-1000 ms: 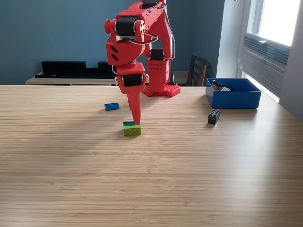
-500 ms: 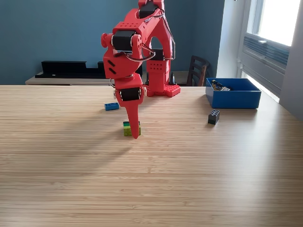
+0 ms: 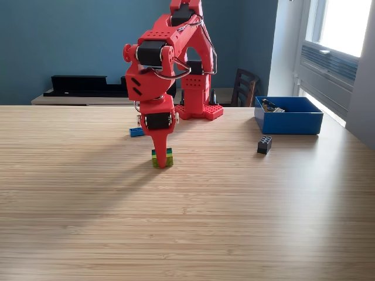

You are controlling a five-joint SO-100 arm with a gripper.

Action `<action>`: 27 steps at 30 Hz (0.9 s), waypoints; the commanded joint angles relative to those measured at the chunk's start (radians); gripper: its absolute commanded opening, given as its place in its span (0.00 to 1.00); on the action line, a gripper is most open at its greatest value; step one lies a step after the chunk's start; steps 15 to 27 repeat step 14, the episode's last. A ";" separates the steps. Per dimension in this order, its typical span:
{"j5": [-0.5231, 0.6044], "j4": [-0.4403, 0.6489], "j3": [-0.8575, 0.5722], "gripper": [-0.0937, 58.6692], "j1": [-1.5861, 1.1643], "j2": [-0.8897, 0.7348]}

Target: Grasp a lego block and put it in the bin.

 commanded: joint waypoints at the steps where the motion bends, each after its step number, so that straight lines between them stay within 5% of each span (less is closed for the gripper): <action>1: 0.087 0.009 -0.094 0.00 0.008 0.025; 9: 0.247 0.129 -0.135 0.00 -0.051 0.032; 14: 0.371 0.342 -0.347 0.00 -0.138 0.043; 27: 0.371 0.342 -0.347 0.00 -0.138 0.043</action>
